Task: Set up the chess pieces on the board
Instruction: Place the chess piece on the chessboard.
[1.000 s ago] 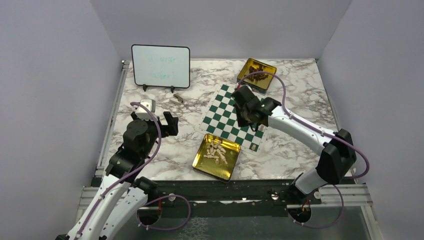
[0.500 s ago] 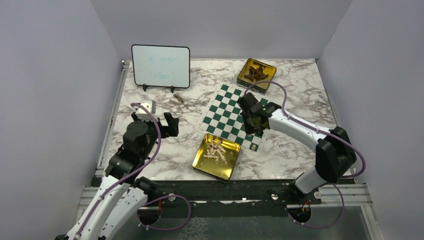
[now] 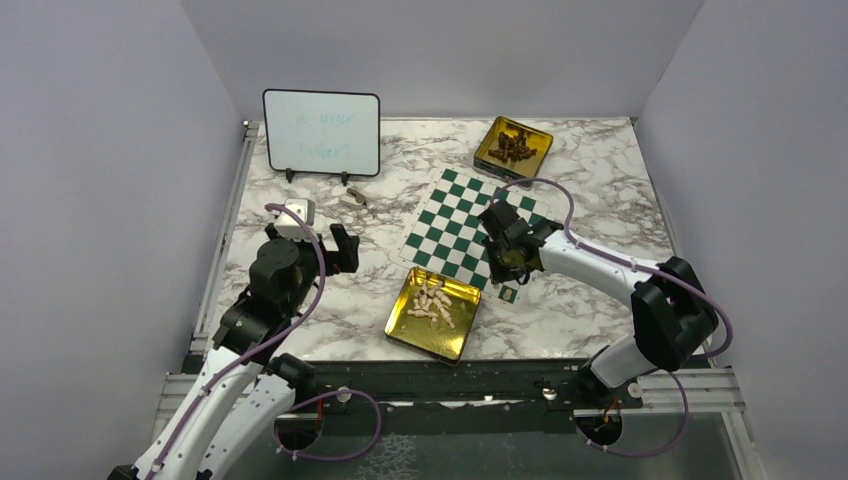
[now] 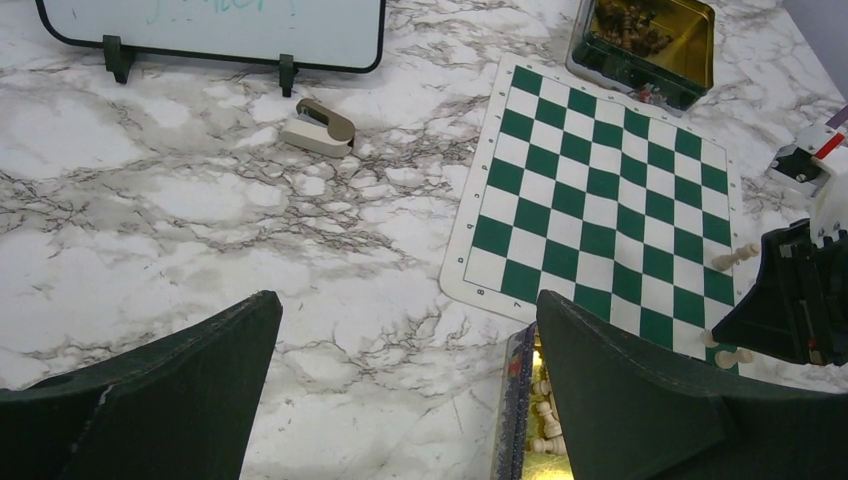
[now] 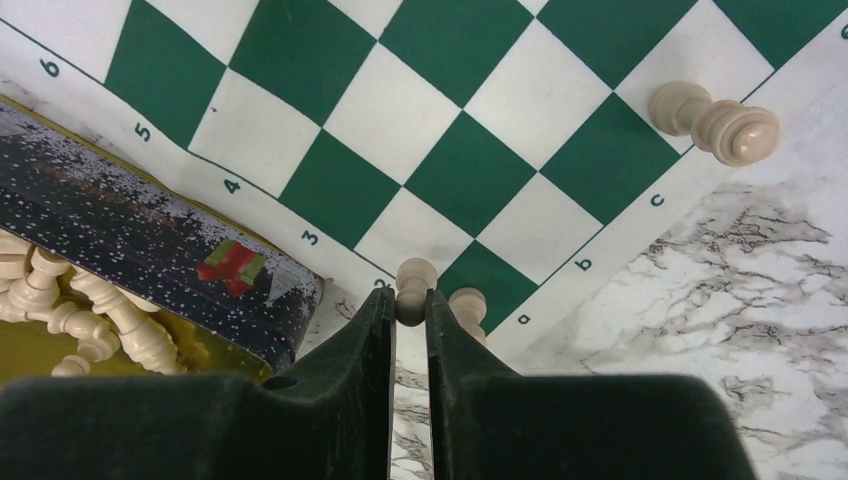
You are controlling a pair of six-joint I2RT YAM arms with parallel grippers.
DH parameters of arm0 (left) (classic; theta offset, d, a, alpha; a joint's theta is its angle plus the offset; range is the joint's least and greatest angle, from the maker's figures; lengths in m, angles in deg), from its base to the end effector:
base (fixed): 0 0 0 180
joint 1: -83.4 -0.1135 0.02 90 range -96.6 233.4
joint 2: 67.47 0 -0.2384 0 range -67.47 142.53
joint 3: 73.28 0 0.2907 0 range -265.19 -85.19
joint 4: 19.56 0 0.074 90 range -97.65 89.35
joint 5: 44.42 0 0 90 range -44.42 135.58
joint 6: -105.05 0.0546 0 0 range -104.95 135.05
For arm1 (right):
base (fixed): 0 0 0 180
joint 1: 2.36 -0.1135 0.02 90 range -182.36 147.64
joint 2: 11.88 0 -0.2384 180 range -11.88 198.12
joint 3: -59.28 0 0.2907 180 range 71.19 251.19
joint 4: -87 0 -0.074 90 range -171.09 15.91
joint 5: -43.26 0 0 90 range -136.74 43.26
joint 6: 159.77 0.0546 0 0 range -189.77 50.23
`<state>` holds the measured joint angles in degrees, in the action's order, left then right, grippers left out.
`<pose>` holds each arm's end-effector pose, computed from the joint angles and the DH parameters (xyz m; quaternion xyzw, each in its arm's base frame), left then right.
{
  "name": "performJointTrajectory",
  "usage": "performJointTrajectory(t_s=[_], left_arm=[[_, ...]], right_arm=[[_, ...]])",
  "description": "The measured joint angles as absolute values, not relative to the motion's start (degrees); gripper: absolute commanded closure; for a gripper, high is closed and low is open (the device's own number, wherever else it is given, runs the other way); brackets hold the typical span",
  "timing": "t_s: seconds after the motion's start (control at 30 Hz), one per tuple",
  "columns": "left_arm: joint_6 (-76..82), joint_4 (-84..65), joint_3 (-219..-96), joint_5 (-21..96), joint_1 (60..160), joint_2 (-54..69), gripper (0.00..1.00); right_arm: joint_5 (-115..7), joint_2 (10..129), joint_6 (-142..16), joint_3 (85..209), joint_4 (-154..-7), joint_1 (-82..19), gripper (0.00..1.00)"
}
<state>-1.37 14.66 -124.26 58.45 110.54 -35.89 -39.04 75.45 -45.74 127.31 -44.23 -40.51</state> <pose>0.1961 -0.0868 0.3024 0.0055 0.7903 -0.1424 0.5958 0.2649 0.1988 0.1367 -0.1077 0.9737 0.0415 0.1966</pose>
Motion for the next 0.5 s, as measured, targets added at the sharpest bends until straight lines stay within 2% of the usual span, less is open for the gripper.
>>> performJointTrajectory(t_s=[0.5], left_arm=[[-1.4,14.6,-124.3,58.4,110.5,-34.6,0.01]], right_arm=[[-40.5,76.3,-45.4,127.3,-45.3,-40.5,0.81]])
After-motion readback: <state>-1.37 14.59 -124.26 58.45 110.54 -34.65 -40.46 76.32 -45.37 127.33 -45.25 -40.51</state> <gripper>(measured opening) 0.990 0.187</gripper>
